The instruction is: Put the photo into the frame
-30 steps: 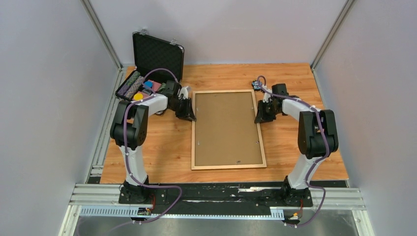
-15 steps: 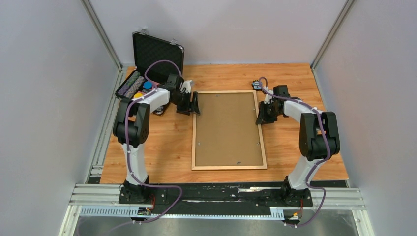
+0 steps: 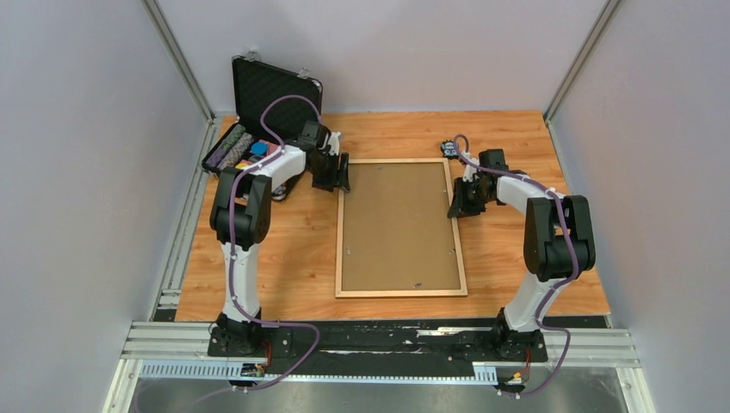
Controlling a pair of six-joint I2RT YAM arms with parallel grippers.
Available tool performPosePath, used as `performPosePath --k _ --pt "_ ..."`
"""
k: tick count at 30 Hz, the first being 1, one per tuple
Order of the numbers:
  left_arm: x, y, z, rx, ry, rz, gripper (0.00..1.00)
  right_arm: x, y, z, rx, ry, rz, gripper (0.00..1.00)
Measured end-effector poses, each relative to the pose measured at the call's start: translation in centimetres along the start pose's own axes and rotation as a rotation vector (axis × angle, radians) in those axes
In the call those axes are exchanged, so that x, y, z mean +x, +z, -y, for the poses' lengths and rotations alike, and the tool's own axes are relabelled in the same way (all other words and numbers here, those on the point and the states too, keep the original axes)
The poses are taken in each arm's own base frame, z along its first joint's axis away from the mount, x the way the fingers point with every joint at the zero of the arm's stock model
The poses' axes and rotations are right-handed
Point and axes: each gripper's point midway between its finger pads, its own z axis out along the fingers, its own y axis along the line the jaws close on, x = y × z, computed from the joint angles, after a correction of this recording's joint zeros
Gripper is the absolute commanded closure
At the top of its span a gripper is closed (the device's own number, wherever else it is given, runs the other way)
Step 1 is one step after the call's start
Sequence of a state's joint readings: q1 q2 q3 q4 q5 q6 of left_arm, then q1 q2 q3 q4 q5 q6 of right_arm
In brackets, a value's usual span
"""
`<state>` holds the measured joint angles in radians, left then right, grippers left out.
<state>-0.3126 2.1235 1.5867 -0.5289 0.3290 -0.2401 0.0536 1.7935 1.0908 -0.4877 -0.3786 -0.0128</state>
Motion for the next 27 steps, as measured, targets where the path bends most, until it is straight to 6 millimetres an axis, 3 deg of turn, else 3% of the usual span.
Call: performPosePath --k 12,27 --pt "0.4 0.8 0.6 -0.067 -0.003 -0.004 0.46 0.0 0.0 0.0 -0.007 0.003 0.002 1.0" --pt "-0.4 1.4 0.8 -0.077 -0.022 0.015 0.52 0.0 0.0 0.0 -0.016 0.006 0.004 1.0"
